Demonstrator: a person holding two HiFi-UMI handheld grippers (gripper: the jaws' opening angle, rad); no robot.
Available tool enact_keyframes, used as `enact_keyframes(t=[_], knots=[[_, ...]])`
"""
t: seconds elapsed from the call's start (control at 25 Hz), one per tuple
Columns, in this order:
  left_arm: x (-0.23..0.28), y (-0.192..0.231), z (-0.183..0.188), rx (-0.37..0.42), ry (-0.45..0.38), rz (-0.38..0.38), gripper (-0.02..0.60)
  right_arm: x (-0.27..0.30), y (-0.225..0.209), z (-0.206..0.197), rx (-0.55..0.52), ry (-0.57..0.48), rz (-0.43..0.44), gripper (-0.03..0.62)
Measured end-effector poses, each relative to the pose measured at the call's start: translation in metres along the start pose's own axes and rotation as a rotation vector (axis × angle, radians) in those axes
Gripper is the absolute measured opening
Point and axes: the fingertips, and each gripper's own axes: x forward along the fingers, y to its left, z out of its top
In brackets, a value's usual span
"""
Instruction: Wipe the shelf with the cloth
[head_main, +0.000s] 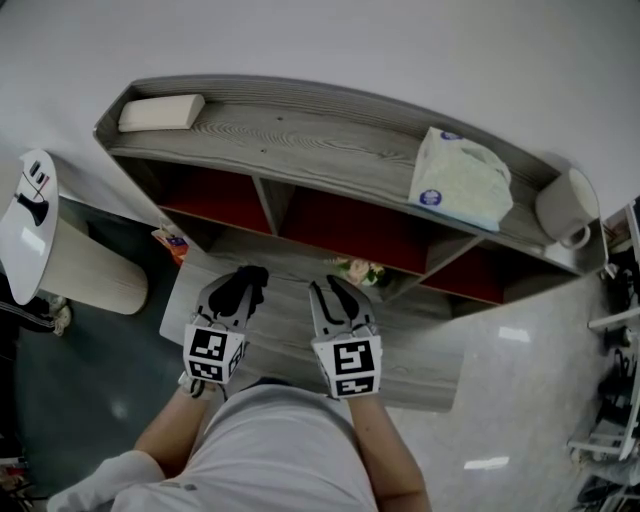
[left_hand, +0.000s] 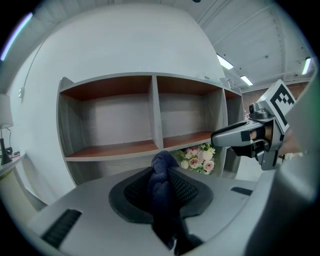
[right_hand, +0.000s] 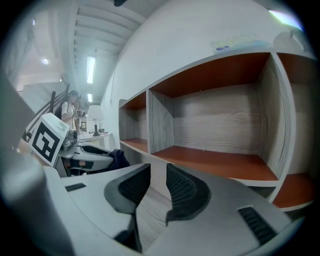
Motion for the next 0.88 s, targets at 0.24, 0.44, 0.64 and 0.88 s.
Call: enact_keyframes(t=[0.24, 0.44, 0.64, 0.88], knots=[[0.007, 0.001, -0.012, 0.000, 0.025, -0.010, 0.084, -0.001, -0.002, -0.003, -0.004, 0.012, -0.003, 0.103], [0.013, -0.002, -0.011, -0.003, 0.024, -0.026, 0.084, 0.000, -0.007, -0.006, 0.033, 0.013, -0.007, 0.103], [0.017, -0.003, -0.007, 0.003, 0.018, -0.038, 0.084, 0.002, -0.008, -0.006, 0.030, 0.014, -0.010, 0.103], [0.026, -0.006, -0.003, 0.003, 0.018, -0.054, 0.084, 0.003, -0.007, -0.009, 0.021, 0.024, -0.005, 0.103]])
